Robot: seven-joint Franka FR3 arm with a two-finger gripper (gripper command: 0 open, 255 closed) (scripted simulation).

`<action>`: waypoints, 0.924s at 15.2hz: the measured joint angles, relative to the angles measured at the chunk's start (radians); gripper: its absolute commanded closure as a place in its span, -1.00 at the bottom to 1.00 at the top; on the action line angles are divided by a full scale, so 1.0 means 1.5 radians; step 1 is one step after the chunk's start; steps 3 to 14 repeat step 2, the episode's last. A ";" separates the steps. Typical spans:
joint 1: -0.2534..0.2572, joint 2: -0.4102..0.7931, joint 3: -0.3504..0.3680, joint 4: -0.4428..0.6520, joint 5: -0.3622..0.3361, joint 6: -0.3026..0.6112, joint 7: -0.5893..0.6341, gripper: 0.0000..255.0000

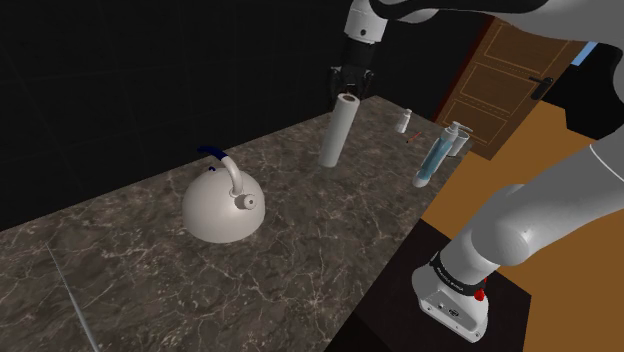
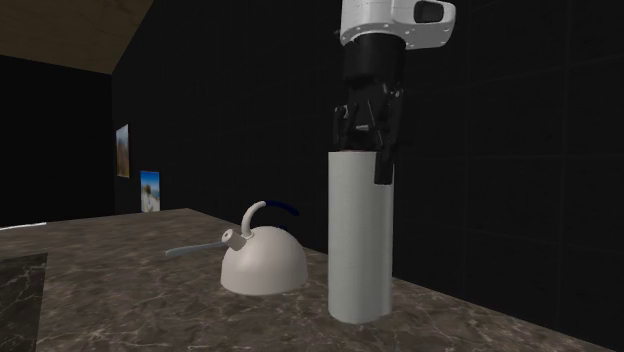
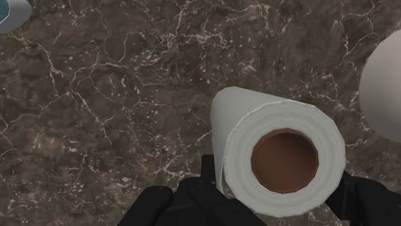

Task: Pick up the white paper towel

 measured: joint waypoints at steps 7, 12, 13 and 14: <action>0.000 0.000 0.000 0.014 0.000 -0.014 0.001 1.00; 0.000 0.000 0.000 0.014 0.000 -0.014 0.001 1.00; 0.000 0.000 0.000 0.014 0.000 -0.014 0.001 1.00; 0.000 0.000 0.000 0.014 0.000 -0.014 0.001 1.00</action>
